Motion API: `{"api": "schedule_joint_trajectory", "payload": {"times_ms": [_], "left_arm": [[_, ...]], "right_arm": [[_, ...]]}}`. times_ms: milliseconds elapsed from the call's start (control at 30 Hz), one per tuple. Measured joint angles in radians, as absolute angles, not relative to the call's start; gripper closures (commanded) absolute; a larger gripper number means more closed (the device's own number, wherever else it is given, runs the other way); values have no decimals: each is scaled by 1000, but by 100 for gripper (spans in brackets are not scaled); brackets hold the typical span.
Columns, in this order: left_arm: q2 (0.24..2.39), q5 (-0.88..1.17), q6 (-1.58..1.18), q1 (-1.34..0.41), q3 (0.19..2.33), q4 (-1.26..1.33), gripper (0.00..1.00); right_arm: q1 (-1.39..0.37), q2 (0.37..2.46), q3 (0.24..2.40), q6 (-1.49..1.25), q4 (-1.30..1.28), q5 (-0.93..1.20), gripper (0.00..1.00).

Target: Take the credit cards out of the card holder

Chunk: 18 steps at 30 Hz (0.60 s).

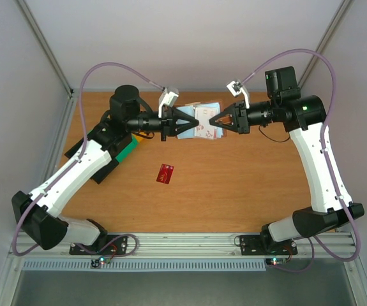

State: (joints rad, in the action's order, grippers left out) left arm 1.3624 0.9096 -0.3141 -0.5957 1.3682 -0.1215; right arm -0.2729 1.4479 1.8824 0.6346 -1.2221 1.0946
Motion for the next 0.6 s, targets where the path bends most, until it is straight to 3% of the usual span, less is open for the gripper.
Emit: {"api": "schedule_joint_trajectory", "payload": {"times_ms": [100,233,333,433,600], "left_arm": [[1362,923,-315,-592,1368,-118,100],[1362,932,-318,-584,1366,-110,100],[1361,939,-351,-569,1353,-82,100],[1361,942,-374,-554,1340,-61,100],[1358,964,-385,-538,1338,-58,100]], "right_arm": [[-271,1448,1883,638,-1220,1094,95],[-271,1448,1883,637,-1220,1090,62],[-266,1448,1882,630,-1218,1085,55],[-258,1448,1882,626,-1215,1085,62],[-245,1446,1879,617,-1213,1084,92]]}}
